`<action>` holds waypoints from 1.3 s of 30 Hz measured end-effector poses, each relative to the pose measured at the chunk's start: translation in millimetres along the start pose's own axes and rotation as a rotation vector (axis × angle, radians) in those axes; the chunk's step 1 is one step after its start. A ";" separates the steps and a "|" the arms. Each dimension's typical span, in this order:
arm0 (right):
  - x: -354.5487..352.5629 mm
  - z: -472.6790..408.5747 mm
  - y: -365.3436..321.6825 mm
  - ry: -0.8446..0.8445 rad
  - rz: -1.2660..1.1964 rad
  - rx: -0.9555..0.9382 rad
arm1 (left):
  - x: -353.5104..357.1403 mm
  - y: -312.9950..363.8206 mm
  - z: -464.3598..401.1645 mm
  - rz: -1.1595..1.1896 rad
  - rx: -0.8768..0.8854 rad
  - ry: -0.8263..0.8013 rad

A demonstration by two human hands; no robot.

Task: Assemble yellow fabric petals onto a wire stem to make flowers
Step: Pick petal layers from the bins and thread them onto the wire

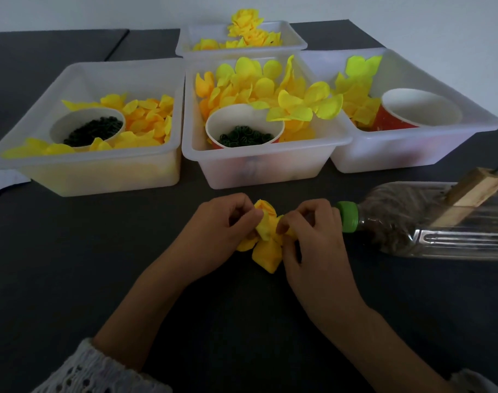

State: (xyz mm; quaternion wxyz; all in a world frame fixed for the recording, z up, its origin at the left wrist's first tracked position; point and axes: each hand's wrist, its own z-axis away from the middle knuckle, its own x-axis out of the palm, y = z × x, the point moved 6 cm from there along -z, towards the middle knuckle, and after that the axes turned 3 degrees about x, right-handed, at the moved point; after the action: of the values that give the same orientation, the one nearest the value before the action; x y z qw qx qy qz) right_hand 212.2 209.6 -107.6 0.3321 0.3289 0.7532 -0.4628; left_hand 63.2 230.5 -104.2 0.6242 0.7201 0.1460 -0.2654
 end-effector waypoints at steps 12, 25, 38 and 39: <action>7.6 -4.4 5.2 -0.178 -0.147 -0.029 | -9.1 -16.7 -5.4 0.295 -0.030 0.191; 4.5 -0.4 11.4 -0.154 -0.624 0.085 | 6.3 -12.1 -2.4 -0.026 -0.038 -0.037; 15.3 -0.2 24.5 -0.573 -1.140 0.465 | -7.0 -14.9 -3.7 0.312 -0.028 -0.008; 15.9 0.0 23.4 -0.600 -1.150 0.444 | -7.2 -15.0 -3.6 0.321 -0.025 -0.017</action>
State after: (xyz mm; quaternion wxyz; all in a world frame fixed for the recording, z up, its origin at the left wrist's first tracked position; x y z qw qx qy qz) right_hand 222.0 220.9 -131.5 0.1527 -0.2053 0.5708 -0.7802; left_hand 49.9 237.6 -112.1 0.6687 0.7242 0.0270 -0.1663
